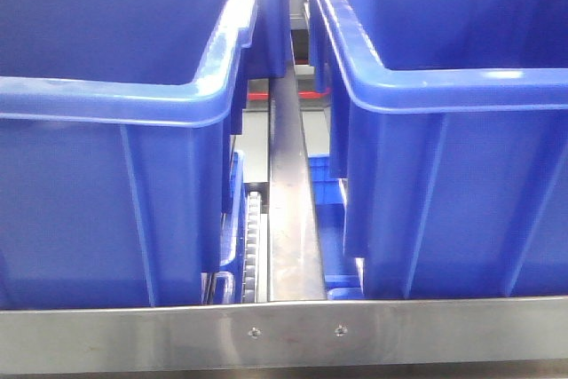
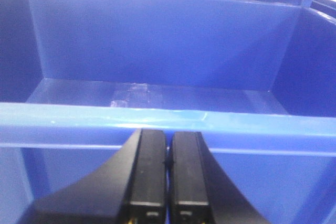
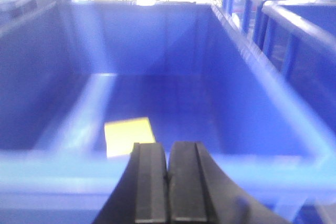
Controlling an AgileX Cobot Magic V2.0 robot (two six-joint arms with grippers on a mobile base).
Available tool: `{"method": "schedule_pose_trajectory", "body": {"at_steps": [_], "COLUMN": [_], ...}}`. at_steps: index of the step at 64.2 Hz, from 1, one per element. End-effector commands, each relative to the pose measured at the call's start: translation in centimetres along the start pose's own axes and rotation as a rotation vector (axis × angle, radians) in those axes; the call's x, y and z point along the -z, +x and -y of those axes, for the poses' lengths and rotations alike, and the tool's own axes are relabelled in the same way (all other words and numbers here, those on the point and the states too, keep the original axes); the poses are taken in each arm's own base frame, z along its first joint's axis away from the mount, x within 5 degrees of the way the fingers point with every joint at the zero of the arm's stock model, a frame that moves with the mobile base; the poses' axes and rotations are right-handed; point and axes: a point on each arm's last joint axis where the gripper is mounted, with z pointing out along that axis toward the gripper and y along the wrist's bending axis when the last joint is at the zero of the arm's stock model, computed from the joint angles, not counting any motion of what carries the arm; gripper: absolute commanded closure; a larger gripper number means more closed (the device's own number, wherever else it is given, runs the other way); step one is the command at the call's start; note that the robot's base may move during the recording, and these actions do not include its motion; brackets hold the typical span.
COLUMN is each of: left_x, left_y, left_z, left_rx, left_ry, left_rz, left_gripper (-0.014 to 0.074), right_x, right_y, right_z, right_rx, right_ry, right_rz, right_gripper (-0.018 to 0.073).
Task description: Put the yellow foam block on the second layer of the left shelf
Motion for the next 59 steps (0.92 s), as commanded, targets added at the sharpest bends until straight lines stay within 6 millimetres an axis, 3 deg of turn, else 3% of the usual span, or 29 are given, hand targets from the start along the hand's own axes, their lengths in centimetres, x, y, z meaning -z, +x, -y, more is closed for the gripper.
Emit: {"method": "schedule_pose_trajectory", "body": {"at_steps": [1, 59], "left_x": [-0.14, -0.14], "left_y": [0.15, 0.15], "left_z": [0.11, 0.11], "left_rx": [0.011, 0.011], "left_ry": [0.017, 0.017], "left_rz": [0.051, 0.051], "left_gripper": [0.0460, 0.0460], "right_x": [0.31, 0.31], "right_y": [-1.80, -1.79], "right_z": [-0.06, -0.06], "right_rx": [0.003, 0.003], "right_ry": [-0.003, -0.003], "right_rz": [0.156, 0.154], "right_gripper": [0.0528, 0.0528]}}
